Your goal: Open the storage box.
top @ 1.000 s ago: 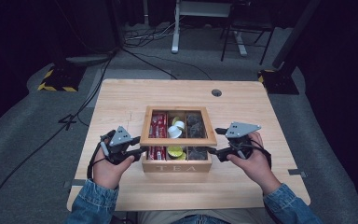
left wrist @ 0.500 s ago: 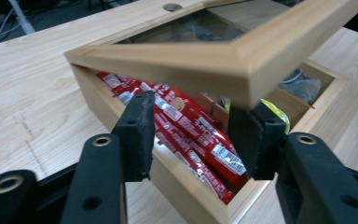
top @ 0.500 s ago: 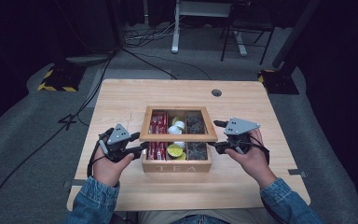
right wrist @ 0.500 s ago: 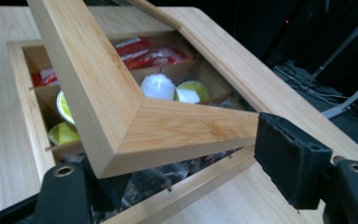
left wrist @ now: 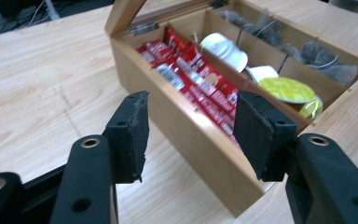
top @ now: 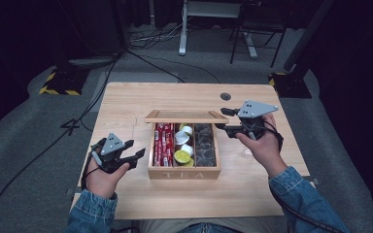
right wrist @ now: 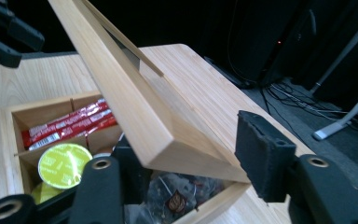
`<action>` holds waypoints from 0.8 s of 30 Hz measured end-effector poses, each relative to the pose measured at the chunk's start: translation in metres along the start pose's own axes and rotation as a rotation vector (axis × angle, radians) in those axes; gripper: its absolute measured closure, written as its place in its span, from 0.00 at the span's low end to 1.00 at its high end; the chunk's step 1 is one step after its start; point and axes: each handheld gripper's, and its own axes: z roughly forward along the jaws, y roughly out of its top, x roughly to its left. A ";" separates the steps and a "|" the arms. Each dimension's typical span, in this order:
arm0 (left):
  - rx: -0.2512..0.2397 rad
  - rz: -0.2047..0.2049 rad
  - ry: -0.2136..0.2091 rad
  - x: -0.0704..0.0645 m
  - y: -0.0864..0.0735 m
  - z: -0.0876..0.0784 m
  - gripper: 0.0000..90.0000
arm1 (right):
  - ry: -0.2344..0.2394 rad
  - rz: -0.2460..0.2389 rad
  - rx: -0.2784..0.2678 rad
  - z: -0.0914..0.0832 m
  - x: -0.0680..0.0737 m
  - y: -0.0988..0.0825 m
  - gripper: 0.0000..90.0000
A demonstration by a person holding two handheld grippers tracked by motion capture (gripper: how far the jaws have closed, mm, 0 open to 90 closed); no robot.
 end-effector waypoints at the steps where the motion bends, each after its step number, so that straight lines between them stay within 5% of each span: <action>1: 0.000 -0.009 0.005 0.000 -0.002 -0.001 0.51 | 0.001 -0.001 -0.001 0.001 -0.002 0.002 0.56; 24: 0.020 -0.063 0.096 0.013 -0.035 -0.027 0.49 | -0.043 -0.007 -0.060 0.025 -0.047 0.032 0.63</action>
